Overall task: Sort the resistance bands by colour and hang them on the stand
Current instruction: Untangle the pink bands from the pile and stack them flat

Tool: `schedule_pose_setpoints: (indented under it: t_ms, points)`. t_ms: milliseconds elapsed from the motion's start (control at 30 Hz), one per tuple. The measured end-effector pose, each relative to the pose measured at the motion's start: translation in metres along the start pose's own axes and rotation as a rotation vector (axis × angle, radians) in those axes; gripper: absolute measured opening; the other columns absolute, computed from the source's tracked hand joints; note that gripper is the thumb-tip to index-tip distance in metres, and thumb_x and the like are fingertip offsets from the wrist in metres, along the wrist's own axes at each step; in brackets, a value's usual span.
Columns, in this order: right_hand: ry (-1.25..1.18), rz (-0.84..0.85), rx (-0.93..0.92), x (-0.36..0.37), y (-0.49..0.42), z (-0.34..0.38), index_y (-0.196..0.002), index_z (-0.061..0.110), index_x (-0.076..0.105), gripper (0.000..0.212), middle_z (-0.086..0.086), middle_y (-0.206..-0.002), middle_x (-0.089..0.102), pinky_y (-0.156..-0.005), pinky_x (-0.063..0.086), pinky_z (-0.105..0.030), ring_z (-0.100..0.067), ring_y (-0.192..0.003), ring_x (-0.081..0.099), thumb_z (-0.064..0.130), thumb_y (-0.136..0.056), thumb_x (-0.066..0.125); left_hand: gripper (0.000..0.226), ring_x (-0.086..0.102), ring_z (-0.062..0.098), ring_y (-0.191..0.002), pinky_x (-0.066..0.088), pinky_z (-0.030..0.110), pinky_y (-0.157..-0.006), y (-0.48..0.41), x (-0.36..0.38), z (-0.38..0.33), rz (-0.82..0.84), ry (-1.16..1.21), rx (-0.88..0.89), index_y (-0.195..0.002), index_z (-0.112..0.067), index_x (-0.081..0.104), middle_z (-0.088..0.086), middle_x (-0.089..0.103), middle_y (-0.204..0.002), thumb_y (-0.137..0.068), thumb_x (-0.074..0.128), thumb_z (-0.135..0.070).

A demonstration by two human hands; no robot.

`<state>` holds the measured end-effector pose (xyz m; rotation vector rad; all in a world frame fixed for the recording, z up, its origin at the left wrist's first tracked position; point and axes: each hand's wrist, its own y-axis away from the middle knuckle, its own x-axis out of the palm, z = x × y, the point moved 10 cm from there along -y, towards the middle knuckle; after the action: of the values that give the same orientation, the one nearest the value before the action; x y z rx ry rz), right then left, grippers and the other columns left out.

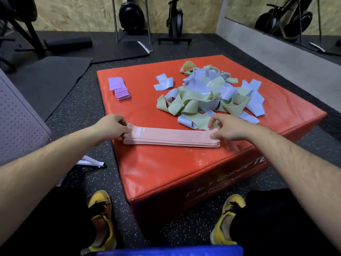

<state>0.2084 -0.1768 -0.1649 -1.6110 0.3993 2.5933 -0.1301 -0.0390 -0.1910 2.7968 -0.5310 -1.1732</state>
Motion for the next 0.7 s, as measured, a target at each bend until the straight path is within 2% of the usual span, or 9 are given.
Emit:
schedule_pose_setpoints:
  t_ms: [67, 133, 200, 367, 433, 467, 533, 633, 700]
  points:
    - [0.002, -0.003, -0.010, 0.001, 0.001, 0.002, -0.097, 0.021, 0.063, 0.026, 0.006, -0.075, 0.054, -0.057, 0.037, -0.027, -0.012, -0.065, 0.051, 0.019, -0.079, 0.081, 0.010, 0.056, 0.019, -0.055, 0.049, 0.023, -0.051, 0.004, -0.001, -0.004, -0.007, -0.033, 0.019, -0.092, -0.004, 0.064, 0.011, 0.066, -0.079, -0.090, 0.070, -0.011]
    - [0.001, 0.009, -0.018, 0.002, 0.001, 0.003, -0.093, 0.021, 0.065, 0.020, 0.005, -0.074, 0.056, -0.057, 0.036, -0.026, -0.013, -0.064, 0.052, 0.018, -0.080, 0.080, 0.010, 0.056, 0.018, -0.055, 0.045, 0.016, -0.043, 0.005, -0.003, -0.006, -0.013, -0.065, 0.041, -0.093, -0.004, 0.064, 0.010, 0.066, -0.079, -0.089, 0.070, -0.010]
    - [0.006, 0.034, -0.014, 0.006, 0.002, 0.004, -0.089, 0.022, 0.068, 0.014, 0.005, -0.074, 0.059, -0.058, 0.038, -0.025, -0.012, -0.064, 0.053, 0.019, -0.080, 0.079, 0.011, 0.056, 0.017, -0.056, 0.043, 0.016, -0.041, 0.007, -0.004, -0.010, -0.025, -0.104, 0.069, -0.094, -0.004, 0.063, 0.008, 0.066, -0.080, -0.089, 0.070, -0.011]
    - [0.063, 0.048, -0.020, 0.010, 0.001, 0.005, -0.081, 0.024, 0.070, 0.010, 0.008, -0.074, 0.059, -0.063, 0.043, -0.027, -0.011, -0.065, 0.055, 0.017, -0.078, 0.077, 0.020, 0.053, 0.017, -0.070, 0.039, 0.028, -0.058, 0.010, -0.002, -0.022, -0.033, -0.208, 0.203, -0.099, -0.012, 0.056, 0.004, 0.058, -0.085, -0.086, 0.070, -0.018]
    - [0.140, -0.003, -0.059, 0.006, 0.000, 0.009, -0.080, 0.027, 0.071, 0.011, 0.008, -0.088, 0.052, -0.071, 0.046, -0.029, -0.013, -0.077, 0.055, 0.019, -0.076, 0.076, 0.019, 0.052, 0.021, -0.086, 0.043, 0.033, -0.073, 0.011, -0.002, -0.032, -0.069, -0.327, 0.346, -0.098, -0.017, 0.056, 0.003, 0.051, -0.093, -0.083, 0.068, -0.020]
    - [0.184, -0.033, -0.086, 0.004, 0.000, 0.013, -0.081, 0.029, 0.071, 0.012, 0.008, -0.093, 0.048, -0.077, 0.044, -0.030, -0.014, -0.088, 0.052, 0.021, -0.075, 0.075, 0.020, 0.051, 0.023, -0.095, 0.044, 0.038, -0.084, 0.013, 0.001, -0.038, -0.079, -0.390, 0.425, -0.098, -0.020, 0.057, 0.002, 0.050, -0.098, -0.080, 0.064, -0.026]
    - [0.237, -0.052, -0.165, 0.005, 0.000, 0.022, -0.085, 0.034, 0.068, 0.014, 0.011, -0.098, 0.047, -0.085, 0.038, -0.028, -0.014, -0.102, 0.043, 0.028, -0.075, 0.075, 0.037, 0.051, 0.024, -0.108, 0.041, 0.041, -0.098, 0.019, 0.012, -0.048, -0.011, -0.441, 0.520, -0.104, -0.026, 0.062, -0.001, 0.052, -0.108, -0.074, 0.056, -0.047]
    - [0.243, 0.031, -0.275, 0.018, 0.002, 0.036, -0.097, 0.042, 0.062, 0.030, 0.016, -0.107, 0.054, -0.093, 0.039, -0.030, -0.009, -0.107, 0.044, 0.052, -0.073, 0.077, 0.058, 0.052, 0.015, -0.122, 0.041, 0.043, -0.104, 0.026, 0.037, -0.056, 0.142, -0.491, 0.609, -0.117, -0.034, 0.063, -0.007, 0.058, -0.125, -0.072, 0.054, -0.070]
    - [0.280, 0.070, -0.270, 0.025, 0.003, 0.038, -0.109, 0.041, 0.061, 0.048, 0.018, -0.108, 0.054, -0.095, 0.039, -0.032, -0.006, -0.105, 0.045, 0.060, -0.070, 0.079, 0.064, 0.052, 0.009, -0.123, 0.041, 0.041, -0.104, 0.027, 0.048, -0.057, 0.198, -0.555, 0.628, -0.124, -0.037, 0.061, -0.012, 0.059, -0.128, -0.072, 0.057, -0.073]
